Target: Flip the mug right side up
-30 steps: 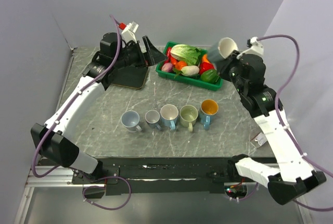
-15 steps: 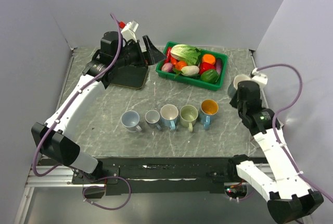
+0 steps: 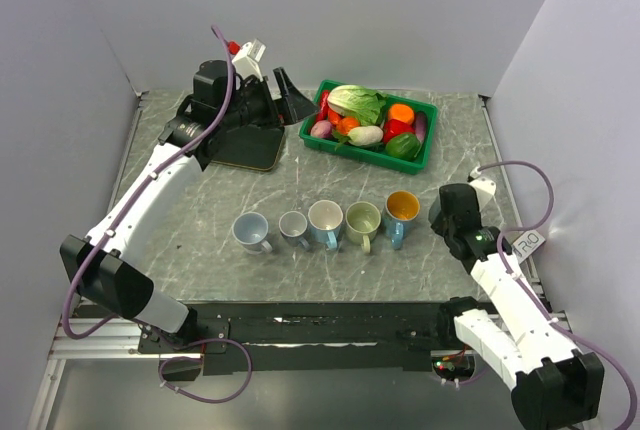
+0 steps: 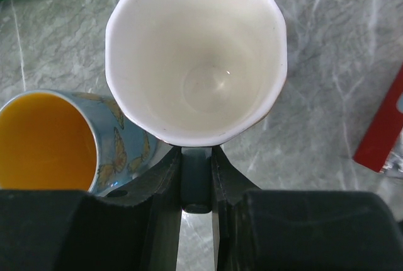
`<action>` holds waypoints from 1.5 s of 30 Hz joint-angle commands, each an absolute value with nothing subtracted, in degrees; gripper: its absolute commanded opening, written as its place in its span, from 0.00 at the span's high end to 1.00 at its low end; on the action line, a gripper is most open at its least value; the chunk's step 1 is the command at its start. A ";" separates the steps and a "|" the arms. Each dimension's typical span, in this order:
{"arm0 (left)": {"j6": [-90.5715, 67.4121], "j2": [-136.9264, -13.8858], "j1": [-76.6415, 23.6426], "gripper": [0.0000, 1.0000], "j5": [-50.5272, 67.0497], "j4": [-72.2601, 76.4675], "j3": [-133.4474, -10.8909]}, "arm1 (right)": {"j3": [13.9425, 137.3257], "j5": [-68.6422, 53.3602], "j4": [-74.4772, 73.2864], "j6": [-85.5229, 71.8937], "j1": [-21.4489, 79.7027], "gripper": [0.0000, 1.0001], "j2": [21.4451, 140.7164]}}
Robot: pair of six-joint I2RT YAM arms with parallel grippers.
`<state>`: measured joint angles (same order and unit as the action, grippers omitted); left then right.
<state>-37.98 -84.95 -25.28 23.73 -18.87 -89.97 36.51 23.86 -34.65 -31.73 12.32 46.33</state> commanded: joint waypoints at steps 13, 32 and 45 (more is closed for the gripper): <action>-36.30 -82.35 -25.14 0.04 22.06 -18.99 -88.95 | 30.85 24.00 -21.80 -34.80 11.78 1.00 47.90; -35.51 -83.23 -25.05 0.04 19.96 -18.63 -88.16 | 38.48 22.94 -36.71 -39.46 11.87 0.26 48.69; -34.27 -78.58 -24.79 0.04 4.50 -26.19 -87.12 | 53.69 20.83 -49.04 -40.70 11.95 0.00 39.38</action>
<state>-35.27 -84.40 -25.04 13.61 -24.01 -88.07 47.97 19.90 -45.01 -39.48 12.21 42.92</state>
